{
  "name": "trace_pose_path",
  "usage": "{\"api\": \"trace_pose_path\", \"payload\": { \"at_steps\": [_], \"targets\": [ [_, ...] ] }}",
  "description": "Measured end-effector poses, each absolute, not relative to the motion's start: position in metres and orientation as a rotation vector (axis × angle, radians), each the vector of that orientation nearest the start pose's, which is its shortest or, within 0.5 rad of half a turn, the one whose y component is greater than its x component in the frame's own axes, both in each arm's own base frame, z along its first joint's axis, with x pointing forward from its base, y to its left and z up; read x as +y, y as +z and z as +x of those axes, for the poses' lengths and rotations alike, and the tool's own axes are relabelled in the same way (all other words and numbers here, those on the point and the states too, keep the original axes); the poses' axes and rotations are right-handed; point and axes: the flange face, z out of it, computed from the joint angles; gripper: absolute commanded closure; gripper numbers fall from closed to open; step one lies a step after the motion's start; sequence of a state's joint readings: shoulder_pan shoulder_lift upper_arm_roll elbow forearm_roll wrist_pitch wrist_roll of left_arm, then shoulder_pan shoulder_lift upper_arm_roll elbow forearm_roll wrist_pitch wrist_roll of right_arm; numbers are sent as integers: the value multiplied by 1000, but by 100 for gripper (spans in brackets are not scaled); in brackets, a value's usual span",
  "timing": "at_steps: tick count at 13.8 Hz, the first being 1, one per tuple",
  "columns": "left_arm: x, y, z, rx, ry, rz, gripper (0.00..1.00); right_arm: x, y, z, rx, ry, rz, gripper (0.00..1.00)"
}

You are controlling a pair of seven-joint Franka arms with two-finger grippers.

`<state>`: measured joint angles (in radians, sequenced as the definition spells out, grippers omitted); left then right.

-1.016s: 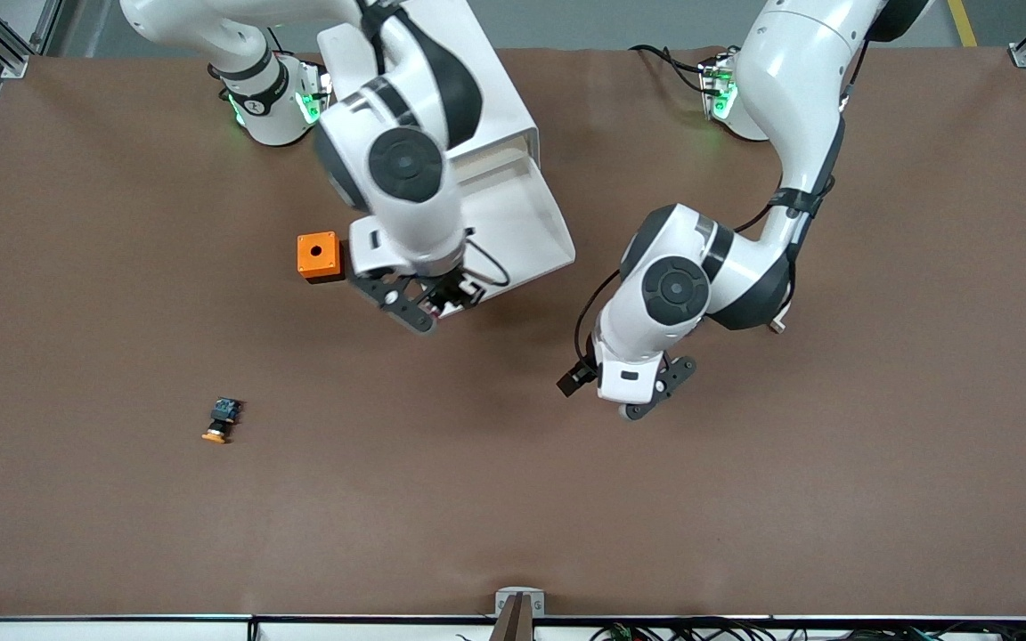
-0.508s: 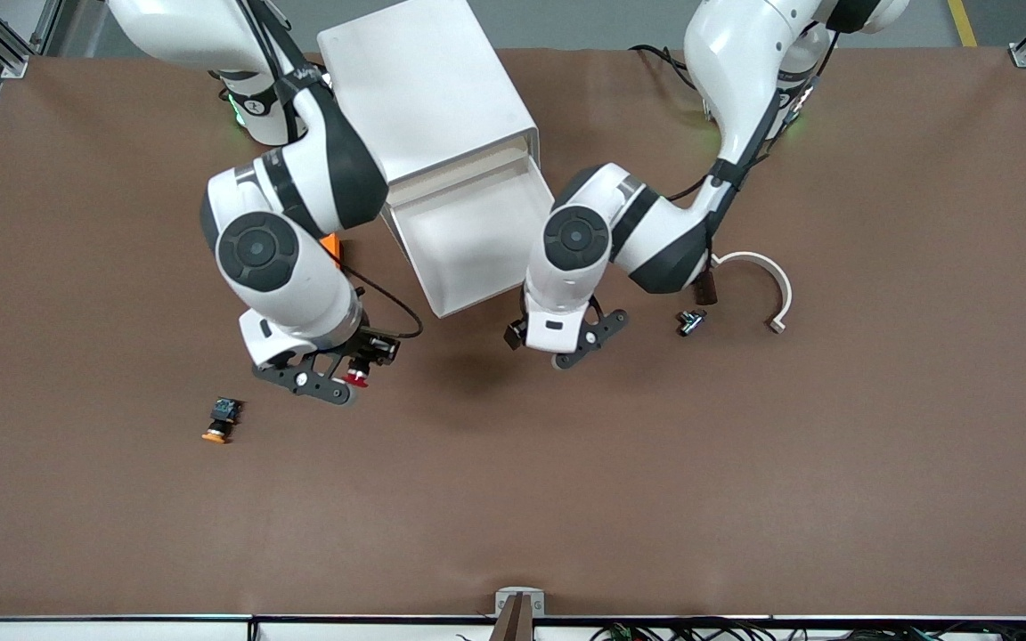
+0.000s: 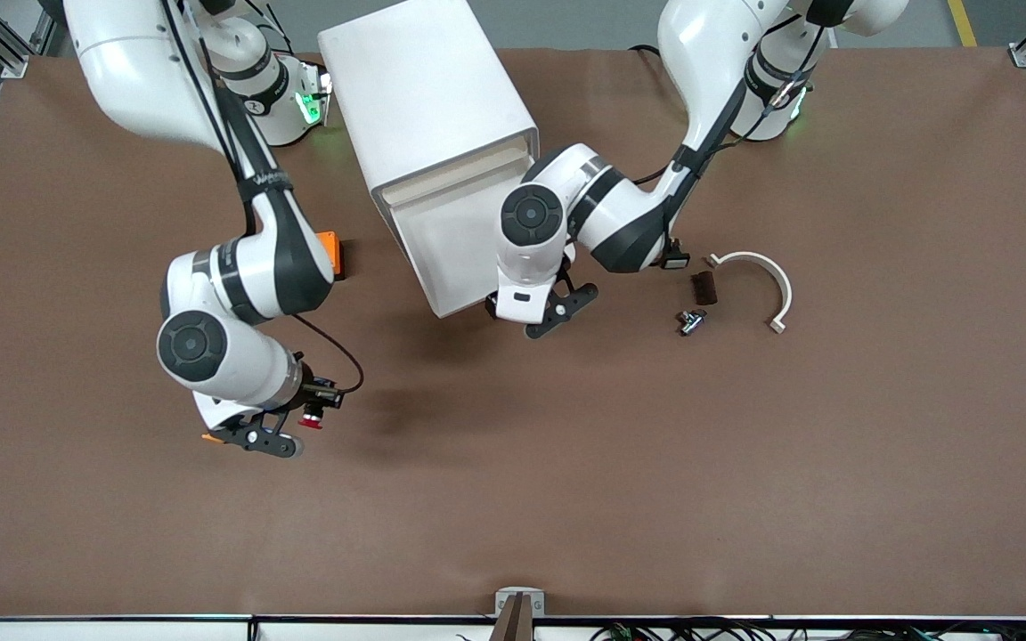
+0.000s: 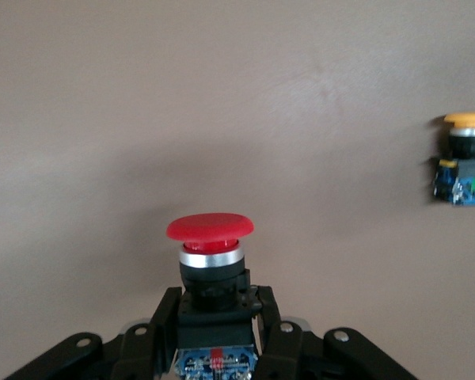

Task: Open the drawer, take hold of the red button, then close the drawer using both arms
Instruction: 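Lift the red button out with the right gripper toward the yellow button, then set the red button down with the right gripper while the left gripper pushes the drawer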

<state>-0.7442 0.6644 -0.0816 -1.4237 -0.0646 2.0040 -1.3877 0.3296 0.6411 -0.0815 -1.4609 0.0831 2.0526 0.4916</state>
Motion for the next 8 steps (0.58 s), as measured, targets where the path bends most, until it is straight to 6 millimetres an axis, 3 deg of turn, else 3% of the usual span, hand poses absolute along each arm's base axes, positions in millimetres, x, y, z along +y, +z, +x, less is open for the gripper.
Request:
{"api": "trace_pose_path", "payload": {
  "at_steps": [4, 8],
  "targets": [
    [-541, 299, 463, -908, 232, -2969, 0, 146, 248, 689, 446, 52, -3113, 99],
    [-558, 303, 442, -929, 332, -2981, 0, 107, 220, 687, 377, 22, -3139, 98]
  ]
}}
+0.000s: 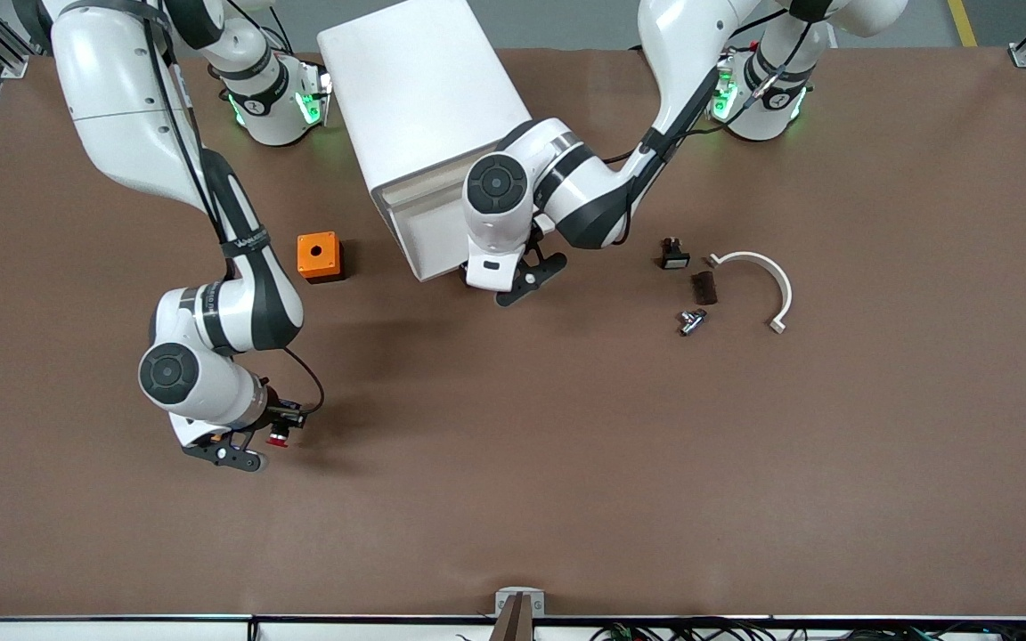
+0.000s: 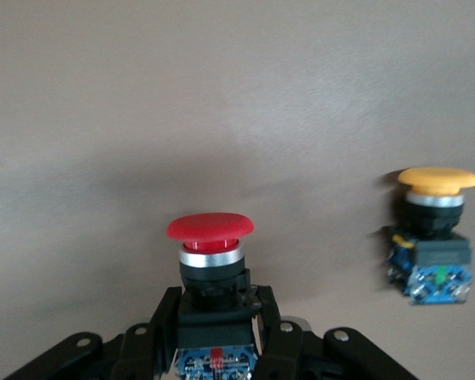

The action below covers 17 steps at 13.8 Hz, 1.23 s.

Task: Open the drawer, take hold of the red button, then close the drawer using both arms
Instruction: 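Set the red button down with the right gripper while the left gripper pushes the drawer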

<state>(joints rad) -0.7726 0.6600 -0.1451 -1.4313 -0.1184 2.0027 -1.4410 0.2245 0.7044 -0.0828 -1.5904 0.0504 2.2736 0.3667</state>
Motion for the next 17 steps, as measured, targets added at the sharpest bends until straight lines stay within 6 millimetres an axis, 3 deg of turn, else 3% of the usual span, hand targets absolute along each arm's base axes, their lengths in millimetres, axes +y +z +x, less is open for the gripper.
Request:
{"api": "trace_pose_path", "payload": {
  "at_steps": [2, 3, 4, 5, 10, 13, 15, 17],
  "targets": [
    [-565, 302, 432, -949, 418, -2979, 0, 91, 211, 688, 366, 10, -3139, 95],
    [-567, 301, 426, -958, 461, -2975, 0, 88, 207, 687, 364, 12, -3140, 73],
    [-570, 299, 421, -968, 505, -2969, 0, 88, 203, 686, 361, 18, -3142, 12],
    [-573, 297, 415, -974, 546, -2964, 0, 89, 200, 684, 359, 26, -3142, 0],
    [-588, 294, 394, -1042, 750, -2931, 0, 91, 199, 685, 268, 25, -3152, 0],
    [-588, 291, 395, -1069, 785, -2924, 0, 92, 213, 687, 192, 51, -3166, 0],
    [-589, 290, 395, -1072, 795, -2925, 0, 91, 242, 689, 146, 107, -3189, 0],
    [-588, 287, 395, -1066, 830, -2927, 0, 85, 293, 684, 119, 173, -3204, 0]
  ]
}}
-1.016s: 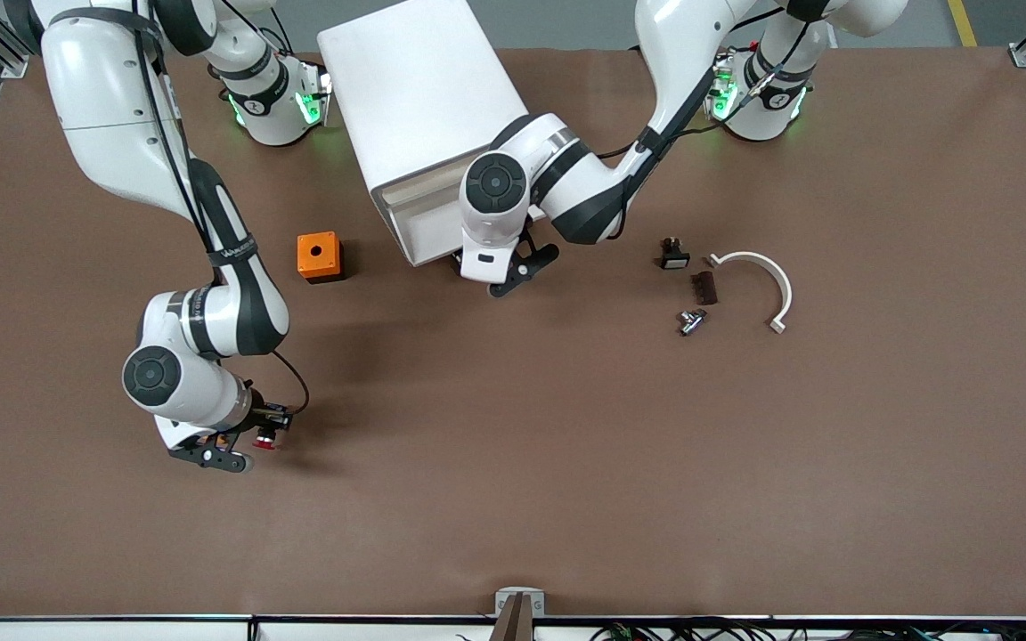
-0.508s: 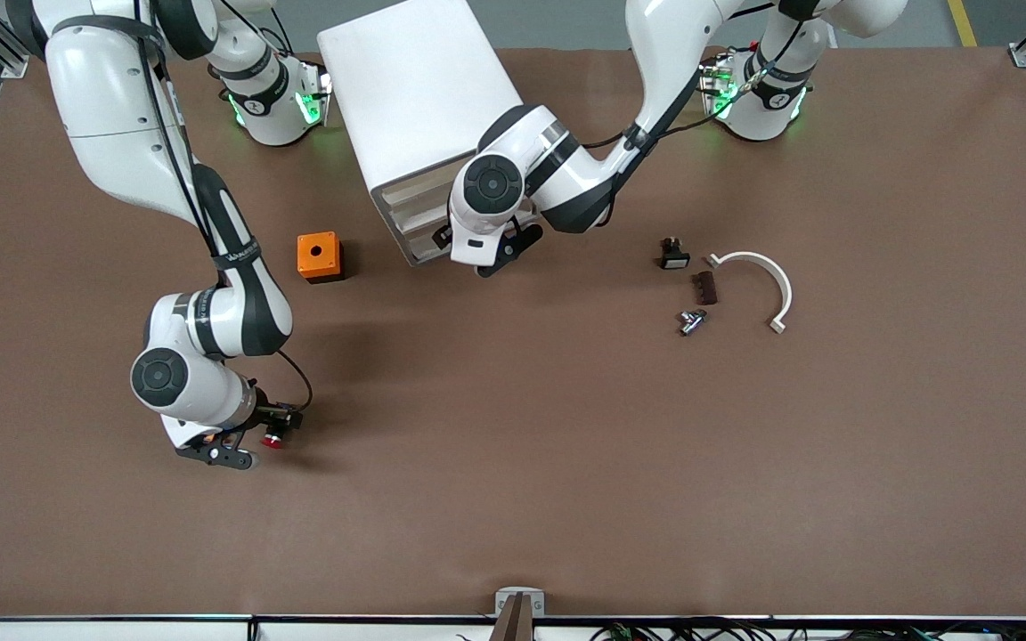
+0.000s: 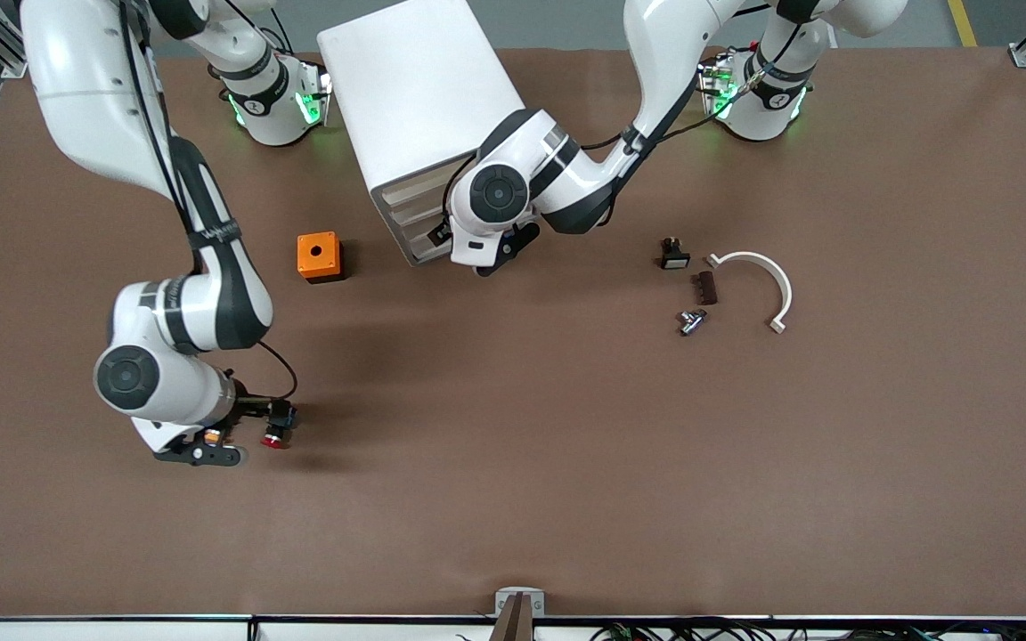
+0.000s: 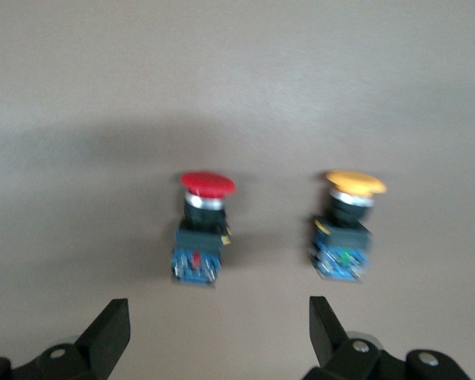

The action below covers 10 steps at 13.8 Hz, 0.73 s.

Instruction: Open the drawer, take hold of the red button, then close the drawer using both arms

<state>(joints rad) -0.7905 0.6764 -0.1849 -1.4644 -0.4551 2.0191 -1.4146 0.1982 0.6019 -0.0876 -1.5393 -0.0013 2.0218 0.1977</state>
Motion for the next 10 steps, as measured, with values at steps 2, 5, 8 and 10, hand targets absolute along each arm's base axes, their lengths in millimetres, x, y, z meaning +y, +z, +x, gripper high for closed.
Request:
{"api": "trace_pose_path", "payload": {
  "at_steps": [2, 5, 8, 10],
  "targets": [
    [-587, 285, 397, -1068, 845, -2926, 0, 65, 359, 669, 100, 261, -3205, 0],
    [-577, 289, 413, -1092, 841, -2938, 0, 21, 450, 635, 100, 347, -3176, 0],
    [-550, 313, 455, -1177, 816, -2975, 0, -21, 504, 609, 132, 344, -3151, 0],
    [-524, 338, 488, -1221, 742, -3019, 0, -30, 533, 603, 117, 324, -3147, 0]
  ]
}}
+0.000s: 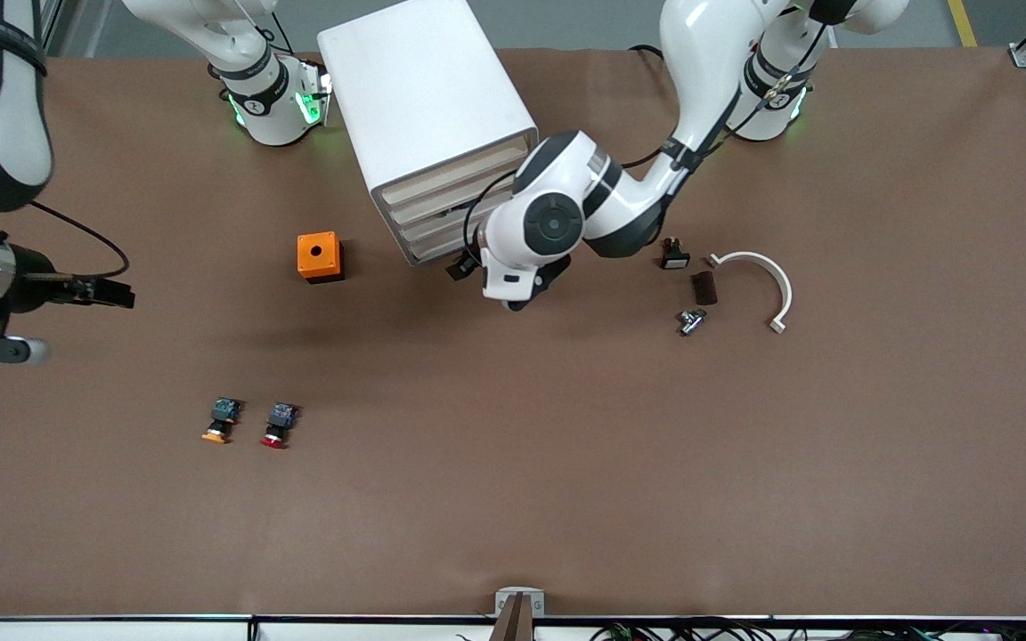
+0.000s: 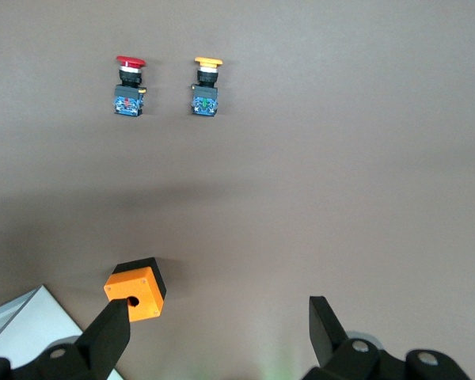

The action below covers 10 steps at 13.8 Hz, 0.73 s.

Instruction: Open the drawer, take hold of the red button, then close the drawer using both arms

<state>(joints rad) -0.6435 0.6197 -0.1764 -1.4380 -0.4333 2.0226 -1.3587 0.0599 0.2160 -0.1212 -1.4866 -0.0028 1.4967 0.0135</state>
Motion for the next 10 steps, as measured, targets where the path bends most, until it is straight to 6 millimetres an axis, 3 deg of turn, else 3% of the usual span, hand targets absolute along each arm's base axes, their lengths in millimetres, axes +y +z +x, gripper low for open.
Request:
{"api": "trace_pose_path", "payload": {
  "at_steps": [3, 5, 7, 10],
  "targets": [
    [-475, 390, 544, -1281, 549, -3098, 0, -33, 579, 600, 126, 278, -3151, 0],
    [-429, 439, 576, -1287, 450, -3163, 0, -47, 594, 599, 161, 240, -3150, 0],
    [-384, 486, 587, -1213, 399, -3206, 0, -55, 597, 597, 176, 242, -3145, 0],
    [-317, 539, 582, -977, 360, -3207, 0, -53, 604, 591, 171, 276, -3136, 0]
  ]
}}
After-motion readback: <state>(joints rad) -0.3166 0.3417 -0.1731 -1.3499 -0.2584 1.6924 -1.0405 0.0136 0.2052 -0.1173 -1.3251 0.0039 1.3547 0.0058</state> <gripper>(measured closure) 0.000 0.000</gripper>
